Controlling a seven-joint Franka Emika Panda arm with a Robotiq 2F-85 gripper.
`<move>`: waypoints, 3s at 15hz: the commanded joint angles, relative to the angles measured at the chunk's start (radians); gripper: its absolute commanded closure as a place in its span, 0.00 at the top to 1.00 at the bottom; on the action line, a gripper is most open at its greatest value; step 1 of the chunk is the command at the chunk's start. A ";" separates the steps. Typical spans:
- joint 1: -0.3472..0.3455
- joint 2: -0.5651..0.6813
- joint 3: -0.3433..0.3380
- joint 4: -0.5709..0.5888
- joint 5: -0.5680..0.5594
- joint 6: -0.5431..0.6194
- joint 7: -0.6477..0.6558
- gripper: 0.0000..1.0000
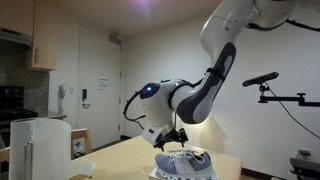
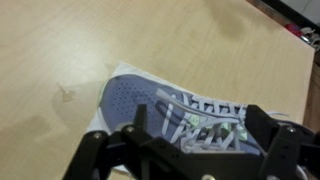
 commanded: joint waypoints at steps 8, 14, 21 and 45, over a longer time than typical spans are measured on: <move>0.002 0.030 -0.012 0.012 0.008 0.115 0.225 1.00; -0.019 0.048 -0.014 0.019 0.033 0.127 0.235 1.00; -0.016 0.053 -0.017 0.028 0.043 0.118 0.235 0.38; 0.095 0.052 -0.039 0.032 -0.049 -0.006 0.356 0.65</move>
